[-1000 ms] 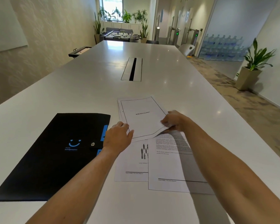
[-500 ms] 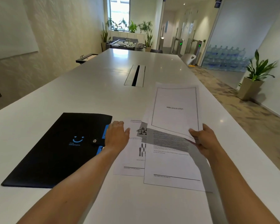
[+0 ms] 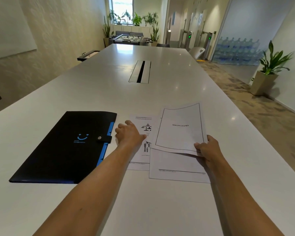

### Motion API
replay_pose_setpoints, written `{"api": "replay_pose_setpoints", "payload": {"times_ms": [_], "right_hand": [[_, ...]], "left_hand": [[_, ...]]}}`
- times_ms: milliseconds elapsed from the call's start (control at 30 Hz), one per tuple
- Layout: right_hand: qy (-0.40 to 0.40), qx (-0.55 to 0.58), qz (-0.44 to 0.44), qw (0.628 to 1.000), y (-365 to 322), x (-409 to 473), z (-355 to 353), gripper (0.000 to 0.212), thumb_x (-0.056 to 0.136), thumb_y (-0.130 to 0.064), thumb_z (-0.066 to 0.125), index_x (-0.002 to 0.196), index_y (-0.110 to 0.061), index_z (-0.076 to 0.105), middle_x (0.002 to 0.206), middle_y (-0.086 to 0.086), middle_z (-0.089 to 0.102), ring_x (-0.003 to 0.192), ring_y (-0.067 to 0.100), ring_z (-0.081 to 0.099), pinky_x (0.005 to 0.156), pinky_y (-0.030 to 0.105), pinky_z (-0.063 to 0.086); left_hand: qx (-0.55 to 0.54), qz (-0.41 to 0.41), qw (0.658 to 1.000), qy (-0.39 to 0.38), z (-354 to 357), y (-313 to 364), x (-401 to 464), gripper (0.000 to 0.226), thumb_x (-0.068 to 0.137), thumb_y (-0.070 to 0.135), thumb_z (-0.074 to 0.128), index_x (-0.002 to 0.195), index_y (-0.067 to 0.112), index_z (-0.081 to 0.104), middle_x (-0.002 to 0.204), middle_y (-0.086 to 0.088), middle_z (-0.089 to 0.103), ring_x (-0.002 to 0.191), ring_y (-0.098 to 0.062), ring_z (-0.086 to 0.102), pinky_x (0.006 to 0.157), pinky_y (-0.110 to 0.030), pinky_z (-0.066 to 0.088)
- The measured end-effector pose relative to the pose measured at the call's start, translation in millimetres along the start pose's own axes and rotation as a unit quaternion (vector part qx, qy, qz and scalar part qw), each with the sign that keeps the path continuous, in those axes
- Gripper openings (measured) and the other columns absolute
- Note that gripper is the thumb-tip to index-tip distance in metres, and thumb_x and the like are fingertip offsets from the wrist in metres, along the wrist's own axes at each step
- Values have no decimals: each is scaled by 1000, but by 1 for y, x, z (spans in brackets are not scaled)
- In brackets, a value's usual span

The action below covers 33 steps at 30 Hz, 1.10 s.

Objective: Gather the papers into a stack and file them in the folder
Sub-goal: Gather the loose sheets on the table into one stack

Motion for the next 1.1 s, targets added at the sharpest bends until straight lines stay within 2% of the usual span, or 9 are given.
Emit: {"api": "replay_pose_setpoints", "payload": {"times_ms": [100,267,400,500,600,700,833,933,1100], "right_hand": [[-3,2,-2,1000,0,-1,1,29,85,3,61,111,-9,58,93,12,70,77,24,69,57,27,52],[-4,-5,-23,1000,-1,-2,2,31,83,4,60,110,-10,59,99,15,70,87,31,68,79,42,58],[-4,-3,-28,1000,-1,-2,2,30,80,2,59,104,-15,60,96,12,71,88,32,69,85,50,56],[-10,7,-31,999,0,-1,3,29,79,1,60,101,-17,61,97,11,72,88,31,70,85,51,56],[-11,20,-28,999,3,-1,3,30,77,-3,61,104,-17,61,98,11,72,89,31,70,85,53,56],[-9,29,-24,999,5,-1,2,27,77,-4,61,100,-19,62,95,11,72,86,31,71,82,54,57],[-22,96,27,995,13,4,0,34,83,2,63,112,-14,57,99,10,71,88,27,71,79,42,58],[-30,169,50,984,13,7,-5,37,83,8,64,117,-6,57,104,16,71,87,30,71,82,47,58],[-31,262,49,963,-1,0,-12,28,83,5,67,102,-14,60,99,12,71,83,27,73,71,40,60]], "left_hand": [[-5,-15,1000,-9,-1,2,0,100,71,51,78,143,5,26,131,-26,42,118,-36,46,92,-43,46],[-38,-56,997,-29,-1,-3,4,104,67,43,84,143,6,24,130,-26,43,118,-38,48,92,-45,46],[-100,-68,992,-28,2,-2,3,84,67,30,87,129,7,35,118,-21,52,104,-34,56,79,-39,50],[-158,-70,984,-49,7,0,4,75,68,19,86,124,7,38,118,-18,56,108,-35,57,81,-40,51],[-235,-95,963,-90,14,-6,6,71,68,11,84,123,8,40,118,-17,56,107,-36,59,86,-44,54],[-368,-106,914,-132,21,-12,6,59,68,1,79,114,12,43,111,-15,59,97,-34,63,82,-49,57],[-444,-68,889,-87,-5,-17,14,58,65,1,75,109,21,42,105,-8,60,94,-28,64,81,-46,57],[-465,-29,883,-53,-40,-13,21,57,63,3,76,110,18,48,104,-8,63,92,-28,65,83,-46,57],[-520,34,851,-66,-99,5,22,61,65,2,83,114,15,49,106,-9,65,92,-28,66,73,-40,57]]}}
Point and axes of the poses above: each hand's wrist, its own x-axis towards the middle knuckle, its own z-axis out of the palm, y = z × x, the point moved 9 cm from there along x, towards the middle knuckle
